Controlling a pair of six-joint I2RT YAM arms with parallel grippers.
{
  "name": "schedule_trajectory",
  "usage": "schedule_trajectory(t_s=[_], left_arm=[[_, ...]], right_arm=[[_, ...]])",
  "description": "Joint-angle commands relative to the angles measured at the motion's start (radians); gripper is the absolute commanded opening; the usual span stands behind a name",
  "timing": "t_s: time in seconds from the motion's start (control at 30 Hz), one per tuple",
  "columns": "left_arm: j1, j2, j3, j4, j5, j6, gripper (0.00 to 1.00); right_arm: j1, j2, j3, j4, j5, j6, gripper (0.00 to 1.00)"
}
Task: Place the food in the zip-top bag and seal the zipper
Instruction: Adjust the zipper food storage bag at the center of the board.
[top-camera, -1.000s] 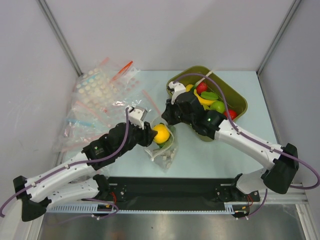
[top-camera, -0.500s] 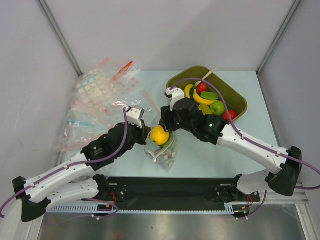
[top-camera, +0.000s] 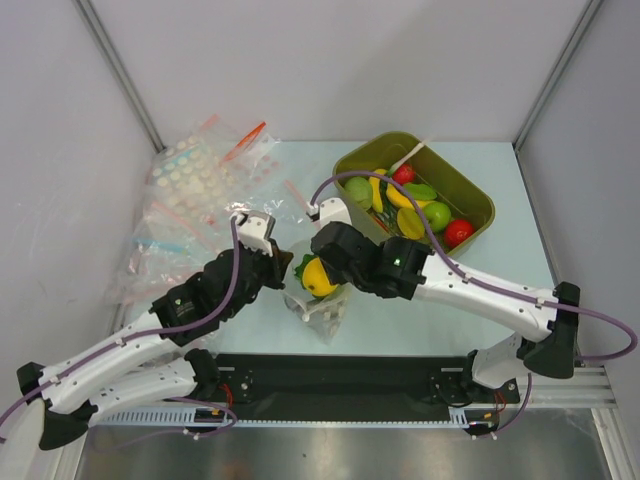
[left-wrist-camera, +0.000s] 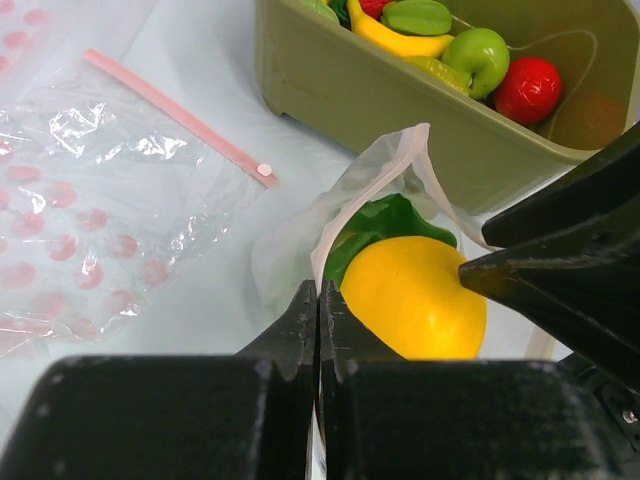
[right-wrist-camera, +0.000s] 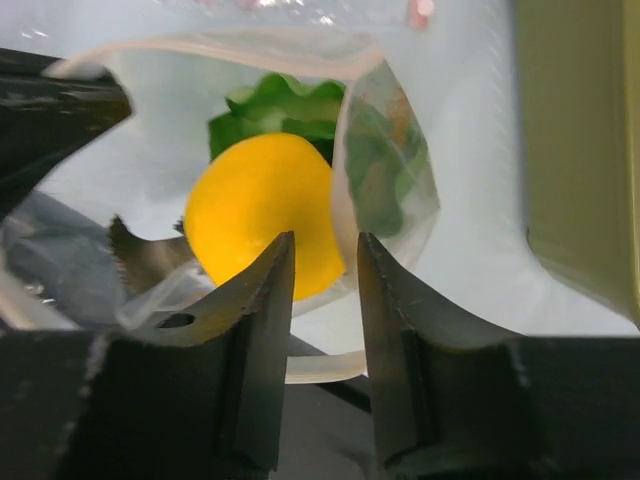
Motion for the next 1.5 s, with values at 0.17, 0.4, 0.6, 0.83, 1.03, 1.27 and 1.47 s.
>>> schedule_trajectory(t_s=[0.17, 0.4, 0.6, 0.83, 1.03, 1.27, 1.47], left_arm=[[0.000, -0.029, 0.003, 0.032, -0.024, -0.018, 0.00], [0.002, -0.030, 0.005, 0.027, -0.031, -0.022, 0.00], [0.000, -0.038, 0.004, 0.024, -0.028, -0.023, 0.00], [0.000, -0.055, -0.031, 0.117, 0.105, -0.026, 0.00], [0.000, -0.032, -0.055, 0.204, 0.252, -0.027, 0.00], [0.000, 0.046, -0.068, 0.268, 0.338, -0.067, 0.00], [0.000, 0.068, -0.091, 0.331, 0.378, -0.108, 0.00]], right_arm=[[0.007, -0.039, 0.023, -0.095, 0.138, 0.020, 0.45], [0.006, -0.041, 0.011, -0.112, 0.086, 0.018, 0.44], [0.016, 0.008, 0.020, -0.161, 0.028, 0.015, 0.35], [0.039, -0.050, -0.014, 0.030, -0.076, -0.054, 0.00], [0.036, -0.201, -0.159, 0.326, -0.189, -0.074, 0.00], [-0.034, -0.242, -0.301, 0.536, -0.331, -0.019, 0.00], [-0.125, -0.224, -0.416, 0.716, -0.399, 0.070, 0.00]])
